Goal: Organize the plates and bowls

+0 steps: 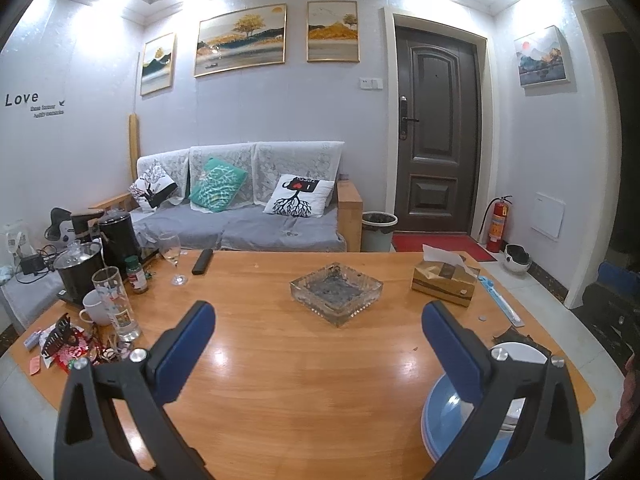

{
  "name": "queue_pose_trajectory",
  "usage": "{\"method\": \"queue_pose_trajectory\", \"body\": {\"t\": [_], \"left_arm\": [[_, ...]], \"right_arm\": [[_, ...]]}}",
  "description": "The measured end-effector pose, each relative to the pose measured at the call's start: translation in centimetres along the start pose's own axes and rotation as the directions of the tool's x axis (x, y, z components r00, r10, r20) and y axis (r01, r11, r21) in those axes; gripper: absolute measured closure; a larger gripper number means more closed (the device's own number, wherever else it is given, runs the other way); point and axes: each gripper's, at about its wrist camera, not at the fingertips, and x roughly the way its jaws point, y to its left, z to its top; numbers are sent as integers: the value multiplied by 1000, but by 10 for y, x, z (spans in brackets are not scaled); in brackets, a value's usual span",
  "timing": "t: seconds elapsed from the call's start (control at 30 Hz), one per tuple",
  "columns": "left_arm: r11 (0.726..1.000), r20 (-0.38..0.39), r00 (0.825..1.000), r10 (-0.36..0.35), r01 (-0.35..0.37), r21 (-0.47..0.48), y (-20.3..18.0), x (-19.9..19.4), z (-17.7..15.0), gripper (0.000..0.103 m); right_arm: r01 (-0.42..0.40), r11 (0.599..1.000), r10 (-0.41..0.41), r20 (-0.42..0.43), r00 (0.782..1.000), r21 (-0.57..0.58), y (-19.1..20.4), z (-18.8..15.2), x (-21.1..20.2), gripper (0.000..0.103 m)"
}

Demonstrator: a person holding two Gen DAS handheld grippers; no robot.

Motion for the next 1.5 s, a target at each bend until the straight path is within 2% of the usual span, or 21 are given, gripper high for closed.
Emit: {"method": "queue_pose_trajectory", "body": {"t": [1.5], "left_arm": [[1000,10,1000,-8,8,7,-5,-3,3,1]], "right_arm": [[18,1000,-18,27,999,16,1,0,-8,1]]}}
